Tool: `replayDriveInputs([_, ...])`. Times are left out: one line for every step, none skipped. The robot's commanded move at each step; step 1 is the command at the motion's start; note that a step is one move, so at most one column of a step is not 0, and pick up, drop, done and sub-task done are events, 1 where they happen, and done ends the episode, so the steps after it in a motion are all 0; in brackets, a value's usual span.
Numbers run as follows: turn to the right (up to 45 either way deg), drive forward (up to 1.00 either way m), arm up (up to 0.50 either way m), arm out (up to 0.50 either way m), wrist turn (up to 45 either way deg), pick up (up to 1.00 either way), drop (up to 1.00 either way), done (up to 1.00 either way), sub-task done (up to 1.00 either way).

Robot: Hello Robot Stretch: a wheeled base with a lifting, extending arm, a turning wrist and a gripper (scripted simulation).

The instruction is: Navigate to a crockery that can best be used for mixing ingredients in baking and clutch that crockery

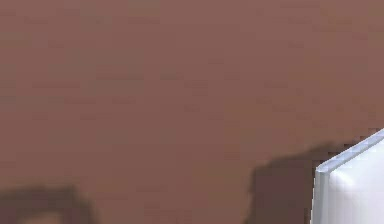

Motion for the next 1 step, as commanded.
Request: replayDriveInputs([0.0,0.0,0.0,0.0,0.0,1.0,0.0,0.0,0.0])
